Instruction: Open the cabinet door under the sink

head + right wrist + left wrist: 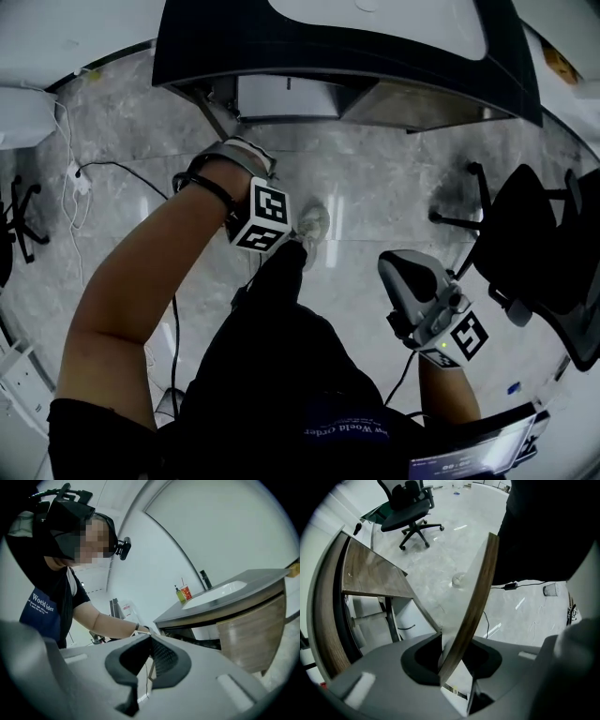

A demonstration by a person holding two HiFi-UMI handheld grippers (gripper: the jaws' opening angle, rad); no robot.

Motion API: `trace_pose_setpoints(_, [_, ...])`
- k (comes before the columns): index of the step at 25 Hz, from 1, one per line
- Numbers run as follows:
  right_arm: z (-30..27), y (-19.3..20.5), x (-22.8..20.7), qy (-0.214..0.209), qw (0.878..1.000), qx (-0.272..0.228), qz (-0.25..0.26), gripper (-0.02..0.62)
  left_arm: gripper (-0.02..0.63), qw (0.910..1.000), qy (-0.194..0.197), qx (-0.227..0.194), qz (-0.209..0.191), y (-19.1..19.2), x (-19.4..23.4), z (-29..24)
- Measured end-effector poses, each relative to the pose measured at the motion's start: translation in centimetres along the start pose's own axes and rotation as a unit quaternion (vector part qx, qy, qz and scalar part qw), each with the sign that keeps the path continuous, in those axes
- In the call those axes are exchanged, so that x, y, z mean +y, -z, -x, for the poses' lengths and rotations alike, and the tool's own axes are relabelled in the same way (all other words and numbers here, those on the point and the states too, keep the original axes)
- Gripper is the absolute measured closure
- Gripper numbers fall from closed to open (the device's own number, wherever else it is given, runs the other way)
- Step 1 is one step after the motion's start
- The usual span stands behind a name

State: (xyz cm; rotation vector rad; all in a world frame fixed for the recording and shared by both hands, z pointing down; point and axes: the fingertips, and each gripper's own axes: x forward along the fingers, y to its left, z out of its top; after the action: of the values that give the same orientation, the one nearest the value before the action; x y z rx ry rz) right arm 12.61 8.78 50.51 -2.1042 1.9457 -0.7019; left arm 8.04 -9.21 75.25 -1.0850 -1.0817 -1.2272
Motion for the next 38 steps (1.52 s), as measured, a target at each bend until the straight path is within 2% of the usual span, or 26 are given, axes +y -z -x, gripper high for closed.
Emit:
trace_pose_setpoints(4, [2.4,1.9,2.6,0.033,0.999,-0.019,-0.014,0.594,0.488,0.9997,0.019,0.013,-0.008,0.5,-1.5,-0.4])
trace_pose_setpoints(7, [3.3,3.3,4.3,0.048,0.998,-0.022,-0.027,0.594,0.485,0.9987,0.033,0.025,-0.030,1.3,-2.8,-0.5])
trace_pose_setpoints(10, [3.7,4.3,5.3,0.068,0.997,-0.029,-0.035,0.594,0.483,0.9977,0.032,0.028,-0.054,1.7,-3.6,-0.6])
trace_pose_setpoints(15, [2.1,4.2,6.6,0.090,0.995,-0.040,-0.033,0.594,0.483,0.9957,0.033,0.022,-0.083,1.9,-4.6,-0.7])
trace_pose_setpoints(18, [0.1,3.9,7.2,0.106,0.993,-0.044,-0.034,0.594,0.482,0.9924,0.038,0.021,-0.115,2.4,-5.7,-0.7])
trace_pose_setpoints(25, [-5.3,3.1,8.4,0.146,0.986,-0.065,-0.050,0.594,0.476,0.9765,0.019,0.024,-0.213,5.4,-9.3,-0.9])
trace_pose_setpoints(31, [-9.8,2.3,9.2,0.184,0.977,-0.081,-0.067,0.592,0.474,0.9574,0.003,0.021,-0.288,7.8,-11.6,-1.5])
trace_pose_setpoints(38, [-11.6,2.5,10.2,0.240,0.962,-0.100,-0.077,0.594,0.489,0.9334,-0.039,-0.008,-0.357,9.1,-12.8,-1.4])
